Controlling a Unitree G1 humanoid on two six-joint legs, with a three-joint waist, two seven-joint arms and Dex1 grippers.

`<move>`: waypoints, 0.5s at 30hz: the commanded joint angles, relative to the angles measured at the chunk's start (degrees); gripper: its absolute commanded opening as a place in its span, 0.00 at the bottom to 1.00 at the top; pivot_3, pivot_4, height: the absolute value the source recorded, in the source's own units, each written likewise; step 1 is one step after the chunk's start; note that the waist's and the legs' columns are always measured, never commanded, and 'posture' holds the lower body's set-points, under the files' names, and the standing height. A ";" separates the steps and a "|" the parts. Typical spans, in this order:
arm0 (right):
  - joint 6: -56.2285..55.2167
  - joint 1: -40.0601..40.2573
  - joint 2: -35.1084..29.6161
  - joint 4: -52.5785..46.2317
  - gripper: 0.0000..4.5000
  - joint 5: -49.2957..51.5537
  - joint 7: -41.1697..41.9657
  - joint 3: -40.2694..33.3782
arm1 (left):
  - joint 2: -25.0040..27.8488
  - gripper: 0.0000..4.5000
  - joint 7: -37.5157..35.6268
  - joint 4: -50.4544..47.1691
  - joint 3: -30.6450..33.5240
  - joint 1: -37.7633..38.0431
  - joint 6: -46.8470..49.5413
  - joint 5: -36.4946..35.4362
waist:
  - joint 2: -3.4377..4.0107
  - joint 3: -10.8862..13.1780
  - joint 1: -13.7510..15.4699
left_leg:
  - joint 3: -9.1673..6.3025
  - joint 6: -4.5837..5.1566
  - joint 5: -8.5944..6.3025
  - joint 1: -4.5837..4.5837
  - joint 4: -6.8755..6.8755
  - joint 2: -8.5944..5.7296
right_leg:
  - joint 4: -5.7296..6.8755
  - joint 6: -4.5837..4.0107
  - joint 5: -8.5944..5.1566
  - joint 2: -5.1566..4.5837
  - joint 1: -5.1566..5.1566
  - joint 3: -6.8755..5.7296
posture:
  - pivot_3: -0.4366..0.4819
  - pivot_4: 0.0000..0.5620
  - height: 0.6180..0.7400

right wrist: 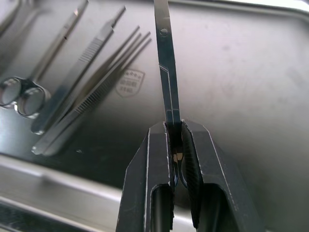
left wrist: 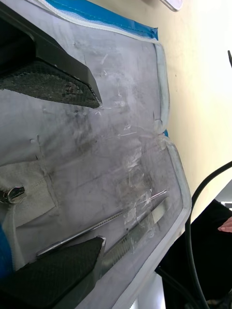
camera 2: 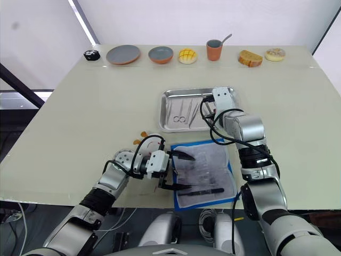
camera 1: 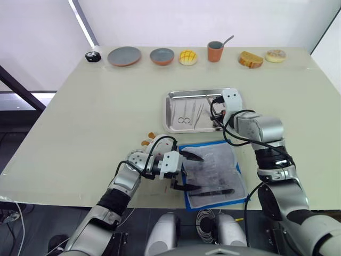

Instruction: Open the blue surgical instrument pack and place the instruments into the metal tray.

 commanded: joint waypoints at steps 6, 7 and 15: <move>-2.69 -2.18 0.14 0.70 0.23 0.19 1.67 -0.25 | 1.52 1.00 1.79 0.12 -1.49 2.73 3.60 3.10 | 0.01 0.01 -0.19 | 0.01 0.00 0.00 0.00 -0.07 0.01 | -0.04 0.00 0.00 0.00 -0.02 0.02 | 0.48 0.27 1.00; -2.79 -2.10 0.02 0.07 0.28 0.62 2.22 -0.49 | 1.61 1.00 1.86 -0.03 -1.45 2.80 3.67 3.08 | 0.02 0.01 -0.22 | 0.01 0.00 0.00 -0.01 -0.09 0.02 | -0.05 0.00 0.00 0.00 -0.03 0.02 | 0.48 0.27 1.00; -11.78 6.37 -5.41 -17.18 0.85 8.43 16.61 -1.72 | 1.64 1.00 2.31 0.38 -0.94 3.02 3.31 2.49 | 0.03 0.02 -0.12 | 0.00 0.00 0.00 -0.06 -0.12 0.08 | -0.11 0.01 -0.01 0.00 -0.05 0.00 | 0.48 0.27 1.00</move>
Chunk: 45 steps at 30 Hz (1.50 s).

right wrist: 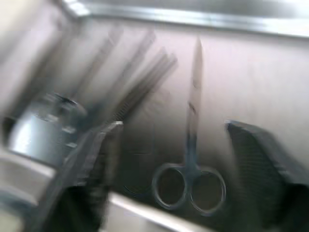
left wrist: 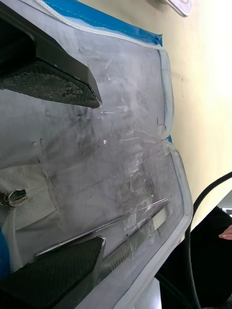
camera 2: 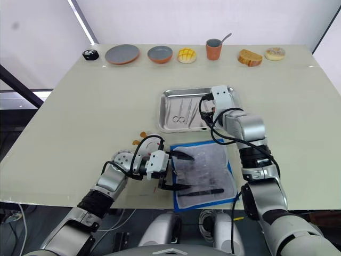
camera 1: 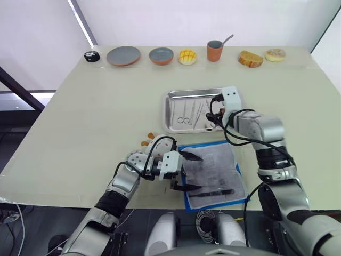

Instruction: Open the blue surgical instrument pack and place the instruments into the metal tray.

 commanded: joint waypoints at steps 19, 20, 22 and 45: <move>-34.02 44.29 -38.00 -25.08 1.00 21.78 59.97 -15.87 | 2.07 1.00 -1.62 5.04 -0.77 1.84 -0.15 1.71 | -0.26 0.14 0.28 | 0.10 0.00 -0.01 0.04 -0.01 0.05 | -0.15 0.04 -0.05 0.06 0.07 0.05 | 0.48 0.27 1.00; -35.29 45.76 -39.56 -24.45 1.00 21.66 61.40 -16.91 | 2.15 1.00 -1.75 5.23 -0.76 1.84 -0.37 1.73 | -0.25 0.14 -0.01 | 0.14 0.00 -0.01 0.06 -0.02 0.05 | -0.15 0.04 -0.04 0.06 0.10 0.08 | 0.48 0.27 1.00; -37.85 48.46 -42.30 -23.03 1.00 20.71 64.09 -18.63 | 2.22 1.00 -1.95 5.50 -0.72 1.78 -0.60 1.69 | -0.26 0.14 -0.14 | 0.29 0.00 -0.01 0.18 -0.04 0.08 | -0.12 0.04 -0.04 0.10 0.12 0.22 | 0.48 0.27 1.00; -42.98 43.68 -37.30 -30.64 0.63 4.79 48.57 5.51 | 2.67 1.00 -2.44 6.26 -0.59 1.66 -1.56 2.10 | -0.32 0.15 0.07 | 0.23 -0.01 -0.01 0.18 -0.03 0.17 | -0.12 0.06 -0.06 0.21 0.08 0.21 | 0.48 0.27 1.00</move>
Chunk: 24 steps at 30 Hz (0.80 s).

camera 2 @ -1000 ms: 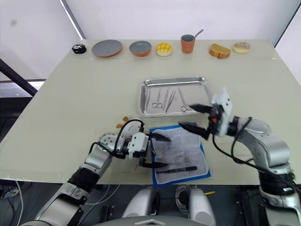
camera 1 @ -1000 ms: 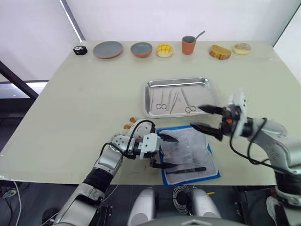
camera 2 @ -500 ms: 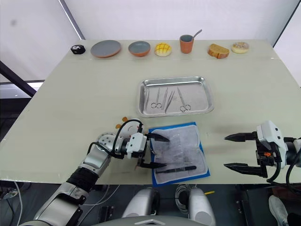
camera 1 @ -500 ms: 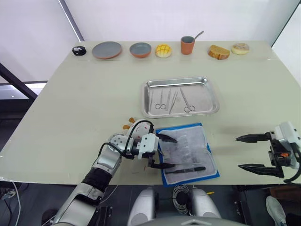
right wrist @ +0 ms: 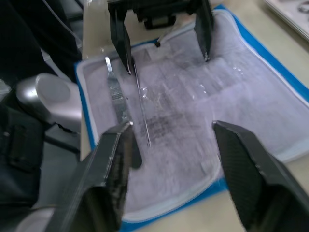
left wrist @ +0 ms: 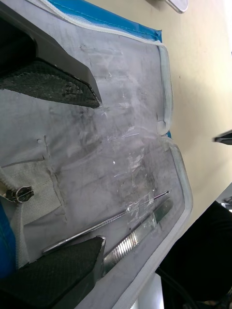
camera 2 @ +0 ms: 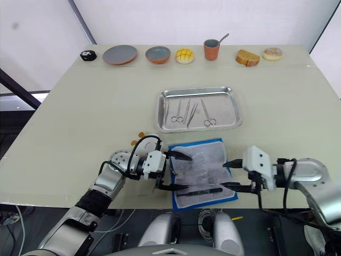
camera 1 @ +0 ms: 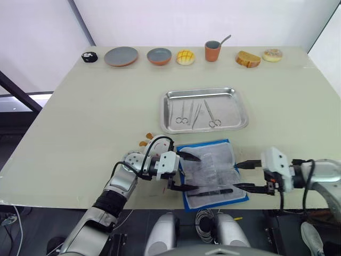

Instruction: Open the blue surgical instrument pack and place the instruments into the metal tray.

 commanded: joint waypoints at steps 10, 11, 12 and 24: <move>-2.64 -3.63 0.98 1.24 0.45 -4.89 -1.56 6.29 | 1.34 1.00 0.09 3.99 -1.56 1.24 1.77 3.52 | 0.00 0.00 0.06 | -0.01 0.00 0.00 0.00 0.01 0.00 | 0.01 -0.03 0.01 0.00 0.00 -0.01 | 0.48 0.27 1.00; -2.55 -3.61 1.09 1.32 0.45 -5.02 -1.71 6.57 | 1.24 1.00 0.27 3.82 -1.65 1.22 1.94 3.56 | 0.00 0.00 0.08 | -0.02 0.00 0.00 0.00 0.01 -0.01 | 0.01 -0.03 0.01 0.00 0.00 -0.01 | 0.48 0.27 1.00; -2.14 -3.65 1.28 1.46 0.45 -5.33 -2.30 6.84 | 1.14 1.00 0.48 3.60 -1.73 1.17 2.14 3.62 | 0.00 0.00 0.09 | -0.02 0.00 0.00 0.00 0.01 -0.01 | 0.01 -0.03 0.01 0.00 0.00 -0.01 | 0.48 0.27 1.00; -2.37 -3.78 0.91 2.18 0.45 -6.91 -1.77 8.62 | 0.57 1.00 2.28 -0.29 -2.75 1.41 5.49 3.70 | 0.00 0.00 0.20 | -0.01 0.00 0.00 -0.01 0.03 -0.05 | 0.02 -0.02 0.02 -0.05 0.01 -0.01 | 0.48 0.27 1.00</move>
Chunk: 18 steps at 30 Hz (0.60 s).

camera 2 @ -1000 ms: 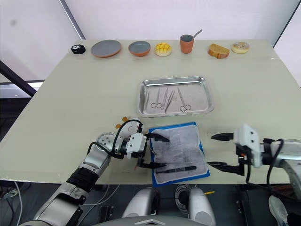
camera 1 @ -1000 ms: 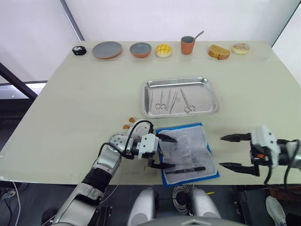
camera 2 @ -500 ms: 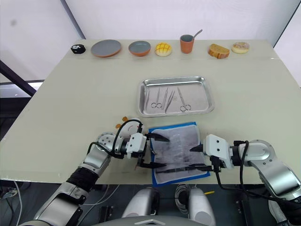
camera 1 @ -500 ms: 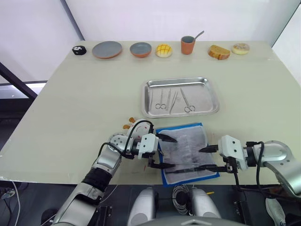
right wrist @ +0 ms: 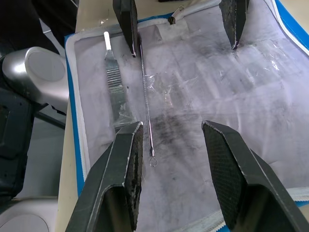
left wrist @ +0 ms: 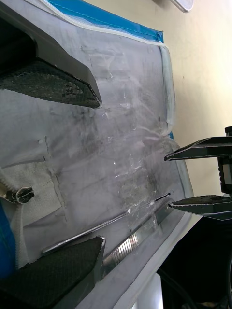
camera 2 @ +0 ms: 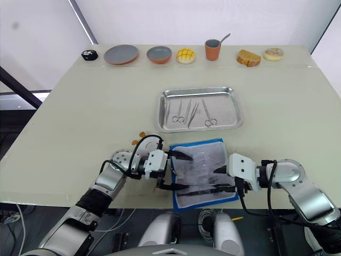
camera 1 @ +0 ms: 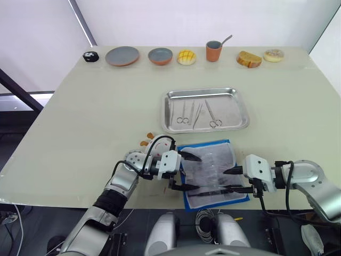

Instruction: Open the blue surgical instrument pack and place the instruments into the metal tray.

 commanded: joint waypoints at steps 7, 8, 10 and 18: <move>-1.03 -1.28 -0.08 0.53 0.45 -3.30 -0.34 2.03 | 0.85 1.00 1.41 -1.37 -1.94 2.08 4.43 3.21 | -0.02 0.01 0.02 | 0.00 0.00 0.00 -0.04 0.01 -0.03 | -0.01 0.01 0.00 -0.04 0.00 0.00 | 0.48 0.27 1.00; -1.05 -1.38 0.01 0.70 0.45 -3.51 -0.41 2.11 | 0.85 1.00 1.46 -1.62 -1.98 2.07 4.66 3.23 | -0.02 0.01 0.02 | -0.01 0.00 0.00 -0.04 0.01 -0.03 | -0.01 0.01 0.00 -0.04 -0.01 -0.01 | 0.48 0.27 1.00; -1.02 -1.53 0.11 0.87 0.45 -3.75 -0.48 2.24 | 0.80 1.00 1.54 -1.96 -2.03 1.99 5.06 3.27 | -0.02 0.01 0.02 | -0.01 0.00 0.00 -0.03 0.01 -0.03 | -0.01 0.01 0.00 -0.04 0.00 -0.01 | 0.48 0.27 1.00; -1.02 -0.92 0.19 1.08 0.16 -4.36 -0.05 3.34 | 0.45 1.00 1.82 -2.20 -2.07 1.77 5.71 3.42 | -0.05 0.02 0.06 | -0.02 0.00 0.00 -0.04 0.03 -0.03 | -0.01 0.01 0.00 -0.04 0.00 -0.02 | 0.48 0.27 1.00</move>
